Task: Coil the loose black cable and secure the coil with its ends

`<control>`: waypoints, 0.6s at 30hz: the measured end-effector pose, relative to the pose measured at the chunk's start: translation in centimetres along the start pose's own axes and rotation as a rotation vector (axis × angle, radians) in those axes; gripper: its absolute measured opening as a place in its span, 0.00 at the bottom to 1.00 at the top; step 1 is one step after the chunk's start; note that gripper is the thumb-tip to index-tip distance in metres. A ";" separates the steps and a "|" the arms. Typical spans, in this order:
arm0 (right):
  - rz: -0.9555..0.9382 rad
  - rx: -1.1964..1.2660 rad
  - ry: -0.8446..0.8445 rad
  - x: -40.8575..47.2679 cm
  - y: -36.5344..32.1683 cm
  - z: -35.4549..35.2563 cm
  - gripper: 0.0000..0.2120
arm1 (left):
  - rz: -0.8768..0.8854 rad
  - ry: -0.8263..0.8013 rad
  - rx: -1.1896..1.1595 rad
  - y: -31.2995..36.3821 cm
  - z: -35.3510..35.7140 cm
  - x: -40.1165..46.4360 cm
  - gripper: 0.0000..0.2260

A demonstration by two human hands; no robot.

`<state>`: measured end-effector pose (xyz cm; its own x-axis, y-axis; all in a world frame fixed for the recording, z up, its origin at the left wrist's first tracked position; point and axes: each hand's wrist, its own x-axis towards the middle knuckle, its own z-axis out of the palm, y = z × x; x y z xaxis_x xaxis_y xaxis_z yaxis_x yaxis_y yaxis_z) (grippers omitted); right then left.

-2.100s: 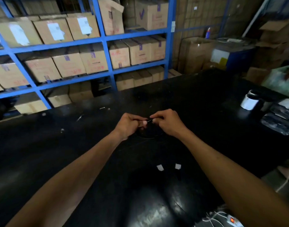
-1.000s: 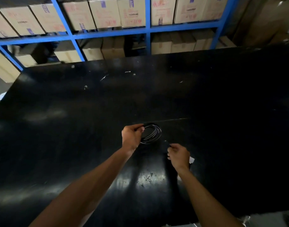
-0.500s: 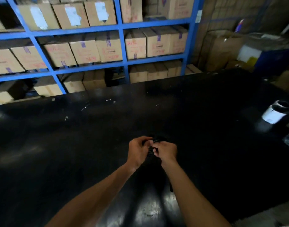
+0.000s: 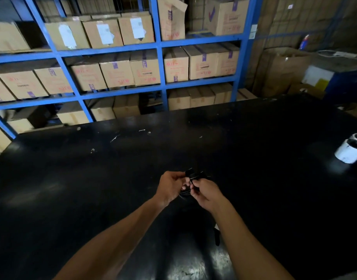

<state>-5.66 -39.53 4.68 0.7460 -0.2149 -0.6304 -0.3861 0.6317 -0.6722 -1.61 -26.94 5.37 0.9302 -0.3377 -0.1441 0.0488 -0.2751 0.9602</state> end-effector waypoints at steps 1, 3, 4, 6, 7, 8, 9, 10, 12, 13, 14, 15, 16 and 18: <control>-0.006 0.020 -0.024 0.0 -0.1 0.2 0.08 | 0.004 0.045 0.011 0.0 -0.1 0.1 0.10; -0.043 0.016 -0.038 -0.3 -0.2 0.7 0.06 | 0.000 0.135 0.029 0.0 -0.2 0.1 0.09; -0.082 -0.033 -0.014 -0.7 -0.3 0.9 0.06 | -0.010 0.165 0.035 0.0 -0.3 0.2 0.08; -0.235 -0.216 0.083 -1.3 -0.2 1.3 0.06 | -0.038 0.184 0.029 0.1 -0.7 0.4 0.08; -0.342 -0.336 0.132 -1.5 -0.1 1.3 0.08 | -0.047 0.181 0.025 0.2 -0.8 0.6 0.08; -0.455 -0.457 0.158 -1.6 -0.1 1.3 0.09 | -0.050 0.176 0.029 0.4 -0.9 0.7 0.08; -0.554 -0.582 0.156 -1.6 -0.1 1.3 0.09 | -0.050 0.175 0.035 0.5 -0.9 0.8 0.08; -0.642 -0.720 0.141 -1.7 -0.2 1.2 0.09 | -0.051 0.175 0.041 0.6 -1.0 1.0 0.08; -0.815 -0.971 0.110 -1.6 -0.4 0.9 0.10 | -0.058 0.158 0.041 0.8 -1.3 1.2 0.07; -0.890 -1.064 0.084 -1.4 -0.7 0.6 0.12 | -0.062 0.140 0.037 1.0 -1.5 1.2 0.07; -0.961 -1.157 0.045 -1.3 -0.9 0.4 0.12 | -0.063 0.119 0.030 1.1 -1.7 1.2 0.07; -1.034 -1.261 0.007 -1.3 -1.2 0.2 0.12 | -0.063 0.097 0.024 1.1 -1.8 1.3 0.06; -1.112 -1.369 -0.021 -1.2 -1.4 -0.1 0.11 | -0.062 0.072 0.018 1.2 -2.0 1.3 0.06; -1.266 -1.532 -0.022 -1.0 -2.0 -0.4 0.09 | -0.060 0.020 0.005 1.4 -1.9 1.2 0.06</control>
<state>-5.89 -40.86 6.49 0.9207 0.0687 0.3842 0.2225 -0.9011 -0.3721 0.24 -25.96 6.99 0.9327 -0.3024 -0.1964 0.1029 -0.2990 0.9487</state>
